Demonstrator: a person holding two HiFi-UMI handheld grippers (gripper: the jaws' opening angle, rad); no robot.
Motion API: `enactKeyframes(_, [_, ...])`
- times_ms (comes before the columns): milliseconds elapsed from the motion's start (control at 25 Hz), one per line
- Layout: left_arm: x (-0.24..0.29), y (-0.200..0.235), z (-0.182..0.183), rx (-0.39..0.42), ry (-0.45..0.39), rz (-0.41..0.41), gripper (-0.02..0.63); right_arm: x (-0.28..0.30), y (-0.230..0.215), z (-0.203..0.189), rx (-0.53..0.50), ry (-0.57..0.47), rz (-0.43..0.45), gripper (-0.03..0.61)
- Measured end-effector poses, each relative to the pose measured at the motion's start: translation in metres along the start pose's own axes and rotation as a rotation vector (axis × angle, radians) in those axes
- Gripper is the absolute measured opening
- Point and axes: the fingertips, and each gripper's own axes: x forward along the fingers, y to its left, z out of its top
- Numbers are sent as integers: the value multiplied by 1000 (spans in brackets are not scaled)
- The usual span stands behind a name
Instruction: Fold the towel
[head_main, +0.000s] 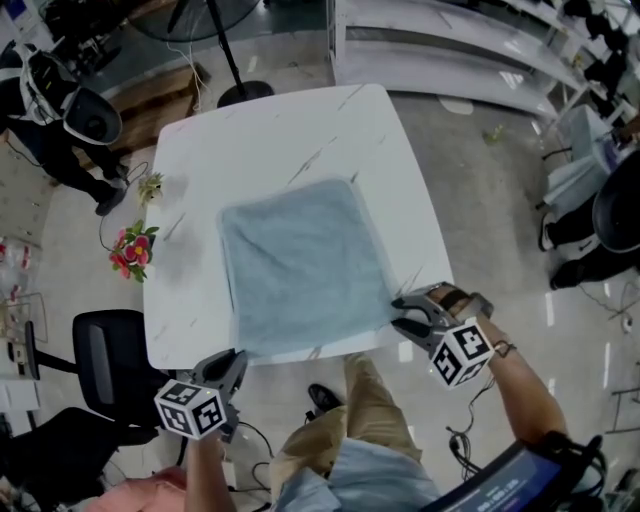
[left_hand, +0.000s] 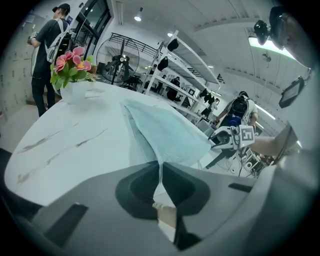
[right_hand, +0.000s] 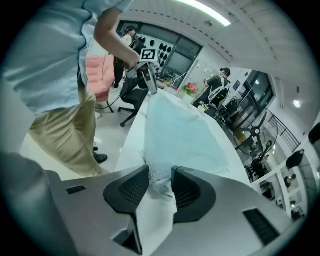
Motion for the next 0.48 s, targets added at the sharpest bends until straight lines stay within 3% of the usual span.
enactKeyframes(80, [-1, 0, 1, -14, -6, -9, 25, 3, -2, -2, -16, 6, -20, 64])
enactKeyframes(120, [-2, -1, 3, -24, -12, -13, 25, 2, -4, -1, -4, -2, -22, 40])
enactKeyframes(280, [-18, -8, 25, -57, -59, -15, 23, -18, -15, 16, 117, -80, -20, 32])
enactKeyframes(480, [-43, -16, 60, -37, -129, -11, 25, -46, -40, 38, 232, -168, -17, 33])
